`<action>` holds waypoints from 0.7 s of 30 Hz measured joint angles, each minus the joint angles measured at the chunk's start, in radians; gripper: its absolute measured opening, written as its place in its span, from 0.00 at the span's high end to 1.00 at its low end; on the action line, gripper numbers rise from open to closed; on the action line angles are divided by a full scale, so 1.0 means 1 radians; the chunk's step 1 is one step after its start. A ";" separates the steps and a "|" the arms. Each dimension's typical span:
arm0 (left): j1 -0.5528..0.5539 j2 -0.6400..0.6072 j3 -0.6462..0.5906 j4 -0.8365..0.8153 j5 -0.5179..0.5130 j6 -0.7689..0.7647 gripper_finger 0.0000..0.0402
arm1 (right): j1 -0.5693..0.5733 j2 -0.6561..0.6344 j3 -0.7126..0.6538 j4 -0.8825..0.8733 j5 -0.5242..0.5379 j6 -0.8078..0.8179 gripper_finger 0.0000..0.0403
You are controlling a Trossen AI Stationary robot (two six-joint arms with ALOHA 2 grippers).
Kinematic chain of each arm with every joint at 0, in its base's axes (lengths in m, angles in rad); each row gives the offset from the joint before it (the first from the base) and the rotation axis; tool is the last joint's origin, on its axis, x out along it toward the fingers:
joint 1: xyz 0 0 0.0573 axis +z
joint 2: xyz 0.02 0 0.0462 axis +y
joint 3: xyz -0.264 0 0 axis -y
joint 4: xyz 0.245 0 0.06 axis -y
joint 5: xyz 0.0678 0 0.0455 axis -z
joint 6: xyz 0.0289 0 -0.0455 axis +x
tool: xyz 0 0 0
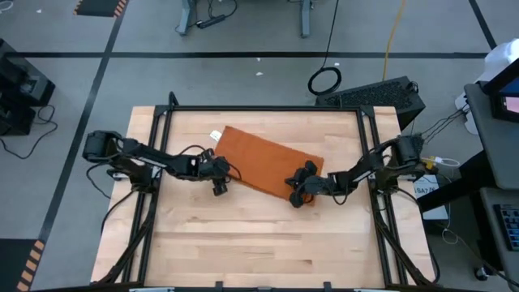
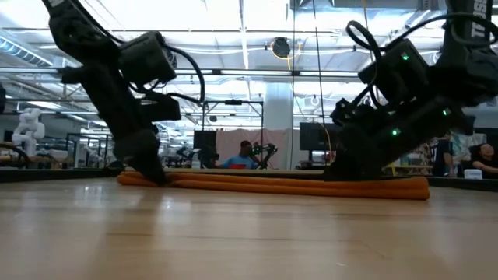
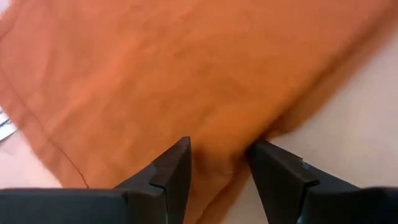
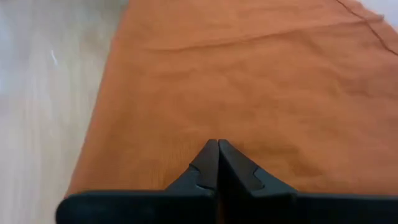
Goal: Roll towel
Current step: Roll the brown towel
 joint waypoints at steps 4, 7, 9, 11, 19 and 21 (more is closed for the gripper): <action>0.047 0.017 0.001 0.009 -0.038 0.067 0.59 | 0.065 0.093 0.023 0.096 0.079 0.116 1.00; 0.077 0.013 -0.002 -0.003 -0.133 0.127 0.59 | 0.106 0.129 0.062 0.115 0.132 0.145 1.00; 0.093 0.014 -0.003 0.007 -0.186 0.180 0.59 | 0.126 0.140 0.100 0.104 0.159 0.157 1.00; 0.110 0.015 -0.004 0.033 -0.193 0.235 0.59 | 0.138 0.143 0.132 0.084 0.178 0.156 1.00; 0.110 -0.036 0.067 -0.072 -0.178 0.290 0.59 | 0.096 0.051 0.226 -0.001 0.204 0.033 1.00; 0.095 -0.076 0.079 -0.142 -0.175 0.274 0.59 | 0.081 0.006 0.239 -0.064 0.205 -0.001 1.00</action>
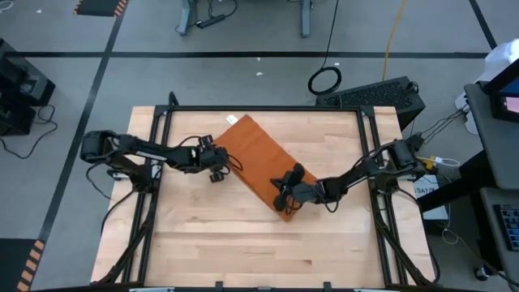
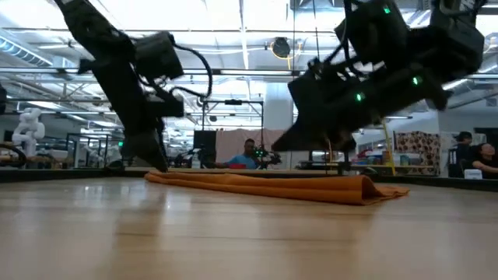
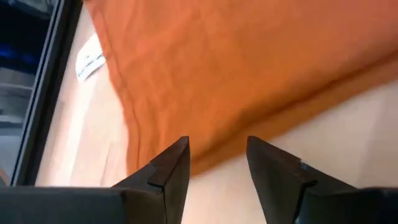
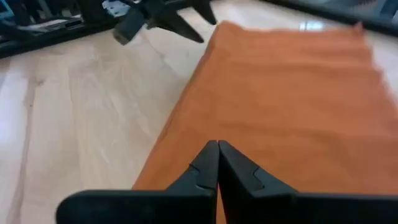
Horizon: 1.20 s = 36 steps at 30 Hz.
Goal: Roll towel
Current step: Roll the brown towel
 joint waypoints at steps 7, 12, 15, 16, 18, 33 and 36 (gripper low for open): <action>-0.059 -0.122 0.011 -0.015 0.124 -0.142 0.59 | -0.134 -0.160 0.012 -0.076 -0.033 -0.248 1.00; -0.075 -0.127 0.011 -0.007 0.183 -0.295 0.59 | -0.346 -0.178 0.137 -0.306 -0.348 -0.205 1.00; -0.080 -0.105 0.010 -0.012 0.183 -0.353 0.59 | -0.452 -0.115 0.271 -0.527 -0.514 -0.259 1.00; -0.084 -0.103 0.005 -0.017 0.183 -0.375 0.59 | -0.479 -0.089 0.312 -0.576 -0.560 -0.291 1.00; -0.087 -0.092 0.001 -0.003 0.183 -0.418 0.59 | -0.524 -0.038 0.393 -0.627 -0.633 -0.354 1.00; -0.051 0.018 -0.066 0.022 0.001 -0.430 0.59 | -0.656 0.240 0.640 -0.981 -0.778 -0.496 1.00; -0.013 0.061 -0.066 0.068 -0.061 -0.371 0.59 | -0.651 0.234 0.643 -1.053 -0.712 -0.418 1.00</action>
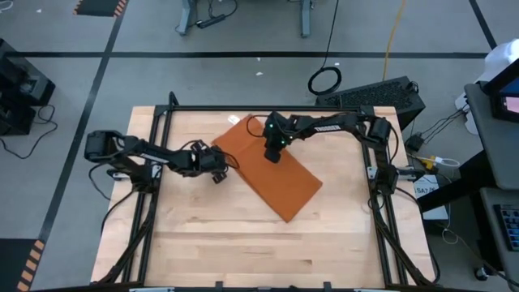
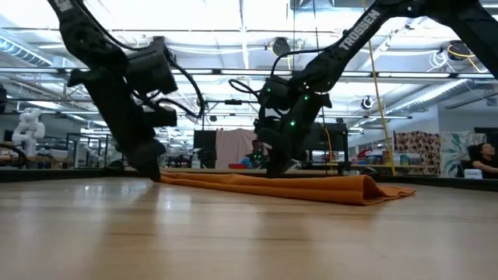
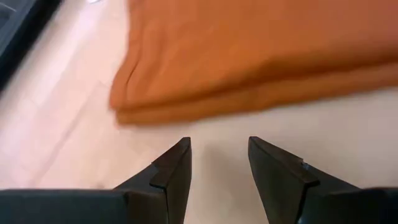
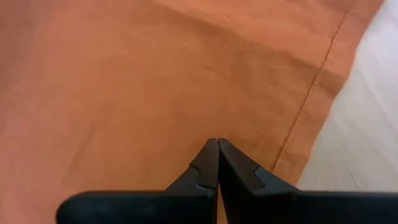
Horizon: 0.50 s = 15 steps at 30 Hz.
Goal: Roll towel
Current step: Roll the brown towel
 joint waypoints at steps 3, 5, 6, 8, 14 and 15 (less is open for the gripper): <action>0.037 0.047 0.002 0.071 -0.007 0.058 0.59 | 0.020 -0.005 0.000 -0.059 0.044 0.088 1.00; 0.062 0.080 0.002 0.144 -0.010 0.103 0.59 | 0.044 -0.004 0.000 -0.065 0.086 0.147 1.00; 0.071 0.092 0.002 0.185 -0.022 0.130 0.59 | 0.058 -0.004 -0.001 -0.065 0.104 0.175 1.00; 0.088 0.109 0.002 0.252 -0.031 0.188 0.59 | 0.086 -0.003 -0.002 -0.065 0.132 0.230 1.00; 0.129 0.081 0.001 0.286 -0.029 0.298 0.59 | 0.145 -0.036 -0.006 -0.093 0.194 0.272 1.00; 0.129 0.067 0.002 0.274 -0.028 0.304 0.59 | 0.150 -0.052 -0.008 -0.111 0.197 0.262 1.00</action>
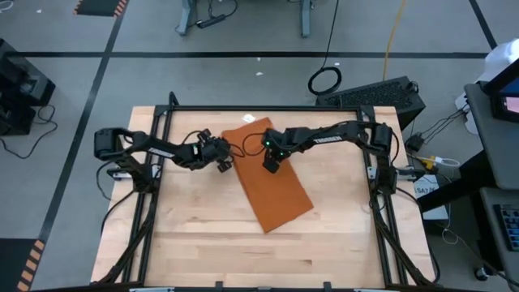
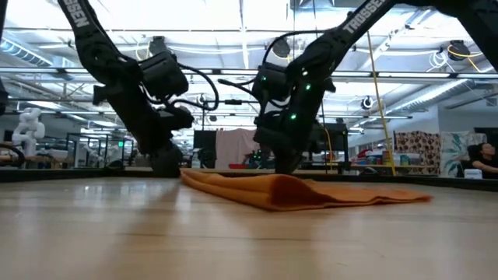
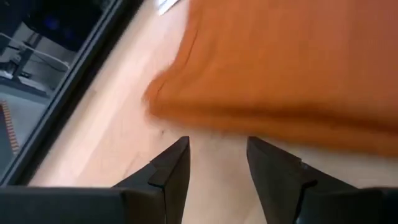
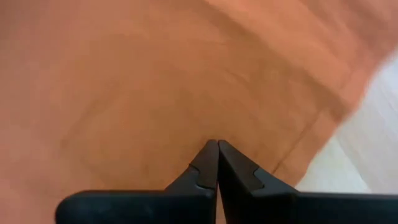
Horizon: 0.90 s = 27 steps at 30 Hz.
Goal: Roll towel
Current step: Roll the brown towel
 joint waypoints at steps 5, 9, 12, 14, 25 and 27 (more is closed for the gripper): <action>-0.003 -0.095 -0.001 -0.116 0.006 -0.040 0.59 | 0.027 -0.129 -0.003 -0.064 -0.002 -0.055 1.00; -0.032 -0.171 -0.001 -0.178 0.144 -0.112 0.59 | 0.087 -0.187 -0.056 -0.138 -0.002 -0.052 1.00; -0.066 -0.184 0.000 -0.175 0.322 -0.127 0.59 | 0.158 -0.240 -0.115 -0.146 -0.007 -0.013 1.00; -0.094 -0.179 0.000 -0.150 0.374 -0.127 0.59 | 0.214 -0.269 -0.160 -0.134 -0.006 0.015 1.00; -0.129 -0.041 0.000 -0.046 0.365 -0.104 0.59 | 0.465 -0.309 -0.323 -0.044 0.039 0.320 1.00; -0.126 -0.014 0.000 -0.010 0.342 -0.087 0.59 | 0.490 -0.310 -0.353 0.007 0.056 0.374 1.00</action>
